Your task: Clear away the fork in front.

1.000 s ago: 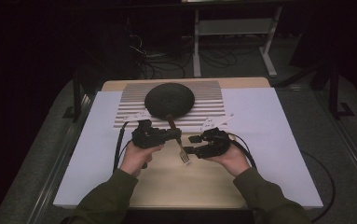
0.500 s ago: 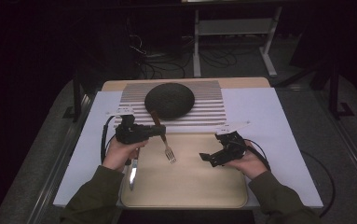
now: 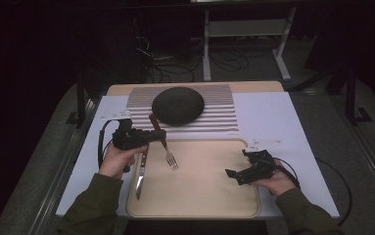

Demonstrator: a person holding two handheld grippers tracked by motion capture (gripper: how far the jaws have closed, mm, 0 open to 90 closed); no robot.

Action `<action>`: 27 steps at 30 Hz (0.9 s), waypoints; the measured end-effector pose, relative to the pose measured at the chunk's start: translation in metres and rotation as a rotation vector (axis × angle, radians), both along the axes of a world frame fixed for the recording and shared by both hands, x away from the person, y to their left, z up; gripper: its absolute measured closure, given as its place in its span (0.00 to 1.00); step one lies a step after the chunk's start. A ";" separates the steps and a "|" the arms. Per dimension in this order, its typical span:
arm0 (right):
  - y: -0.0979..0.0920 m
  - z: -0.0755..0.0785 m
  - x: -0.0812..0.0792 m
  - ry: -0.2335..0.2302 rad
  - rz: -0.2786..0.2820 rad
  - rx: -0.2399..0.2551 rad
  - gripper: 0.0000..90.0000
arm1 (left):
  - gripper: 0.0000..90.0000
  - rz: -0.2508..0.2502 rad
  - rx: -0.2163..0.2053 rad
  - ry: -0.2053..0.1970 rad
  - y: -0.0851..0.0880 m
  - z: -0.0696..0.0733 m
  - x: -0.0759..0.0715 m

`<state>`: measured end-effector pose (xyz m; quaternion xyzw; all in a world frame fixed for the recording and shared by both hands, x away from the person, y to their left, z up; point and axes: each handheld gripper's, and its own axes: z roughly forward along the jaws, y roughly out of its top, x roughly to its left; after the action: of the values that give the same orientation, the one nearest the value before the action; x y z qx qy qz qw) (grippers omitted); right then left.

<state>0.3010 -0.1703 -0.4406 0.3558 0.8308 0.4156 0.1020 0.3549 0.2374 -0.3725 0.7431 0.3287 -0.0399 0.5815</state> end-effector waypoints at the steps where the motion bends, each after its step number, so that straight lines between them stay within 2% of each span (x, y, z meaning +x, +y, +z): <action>1: -0.002 -0.001 -0.002 -0.001 -0.004 0.003 0.00 | 0.91 -0.001 0.001 0.001 0.001 0.000 0.000; 6: -0.013 -0.005 -0.007 0.000 -0.023 -0.002 0.00 | 0.91 -0.011 0.004 0.004 0.003 0.001 -0.001; 13: -0.016 -0.008 -0.010 0.000 -0.030 -0.003 0.00 | 0.91 -0.032 0.026 0.015 0.004 0.000 -0.007; 16: -0.016 -0.008 -0.009 -0.003 -0.025 -0.006 0.00 | 0.91 -0.033 0.030 0.031 0.006 0.001 -0.011; 20: -0.016 -0.009 -0.009 -0.001 -0.024 -0.008 0.00 | 0.91 -0.062 0.027 0.044 0.007 0.001 -0.019; 22: -0.016 -0.009 -0.009 -0.002 -0.024 -0.007 0.00 | 0.91 -0.073 0.018 0.054 0.008 -0.001 -0.024; 27: -0.016 -0.008 -0.009 0.000 -0.027 -0.005 0.00 | 0.91 -0.094 0.029 0.085 0.012 -0.006 -0.035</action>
<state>0.2924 -0.1861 -0.4490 0.3665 0.8271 0.4120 0.1087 0.3198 0.2495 -0.3788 0.7636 0.3187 -0.0940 0.5536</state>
